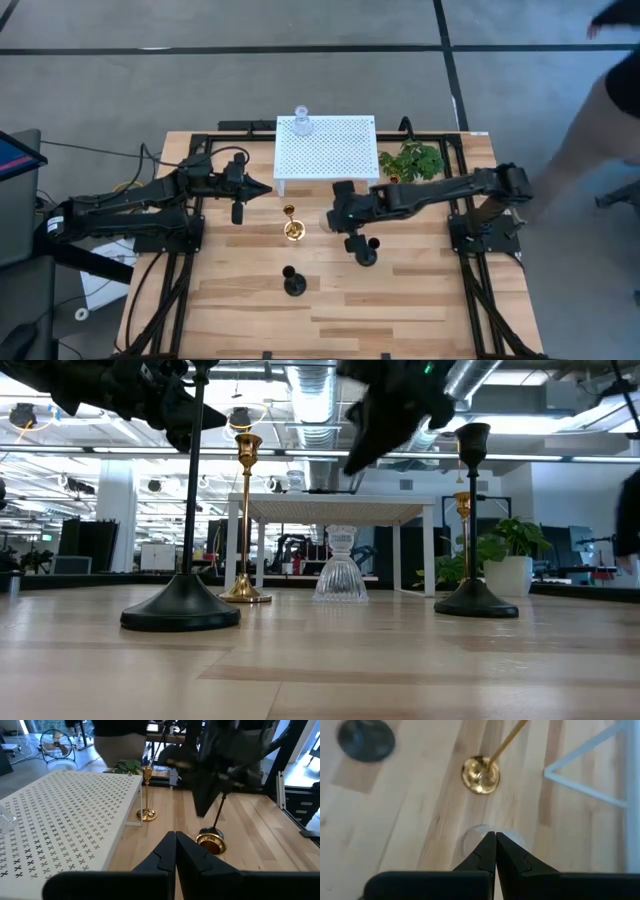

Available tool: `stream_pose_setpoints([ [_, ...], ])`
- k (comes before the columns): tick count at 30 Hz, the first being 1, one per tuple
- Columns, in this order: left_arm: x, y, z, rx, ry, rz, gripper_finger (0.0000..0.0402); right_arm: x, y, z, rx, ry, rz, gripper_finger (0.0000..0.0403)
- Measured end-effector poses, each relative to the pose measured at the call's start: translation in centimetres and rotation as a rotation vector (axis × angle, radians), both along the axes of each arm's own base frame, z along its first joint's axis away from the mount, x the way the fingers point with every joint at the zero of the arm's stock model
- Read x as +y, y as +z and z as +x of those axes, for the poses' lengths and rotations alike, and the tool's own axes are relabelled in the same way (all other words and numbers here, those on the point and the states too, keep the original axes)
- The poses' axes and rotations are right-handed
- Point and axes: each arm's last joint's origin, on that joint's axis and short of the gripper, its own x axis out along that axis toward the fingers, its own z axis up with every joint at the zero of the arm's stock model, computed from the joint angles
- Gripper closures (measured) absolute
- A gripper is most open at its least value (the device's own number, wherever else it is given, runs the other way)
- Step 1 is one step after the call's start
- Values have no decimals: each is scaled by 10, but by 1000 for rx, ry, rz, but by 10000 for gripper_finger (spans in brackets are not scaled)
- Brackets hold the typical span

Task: Pick & Place candle stick holders
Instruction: Put the transparent candle holder on the shelf aligned with the other transparent candle holder

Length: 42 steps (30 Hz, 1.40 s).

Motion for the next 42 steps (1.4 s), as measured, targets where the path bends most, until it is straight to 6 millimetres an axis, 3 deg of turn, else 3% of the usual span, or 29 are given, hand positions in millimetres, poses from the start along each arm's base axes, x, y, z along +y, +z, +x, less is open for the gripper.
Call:
stream_pose_setpoints([
  [7, 0, 0, 0, 1, 0, 0, 395, -13, -24, 10, 74, -32, -3, 388],
  [18, 0, -1, 0, 6, 0, -2, 395, -17, -31, 14, 121, -11, -22, 226],
  [21, 0, -1, 0, 7, 0, -2, 396, -17, -31, 14, 128, -2, 10, 205],
  [25, 0, -1, 0, 7, 0, -2, 397, -18, -39, 18, 134, 3, 26, 218],
  [33, 0, -1, 0, 11, 0, -4, 397, -28, -55, 23, 173, -14, 16, 295],
  [42, 0, -1, 0, 12, 0, -5, 396, -32, -57, 24, 177, -37, -17, 370],
])
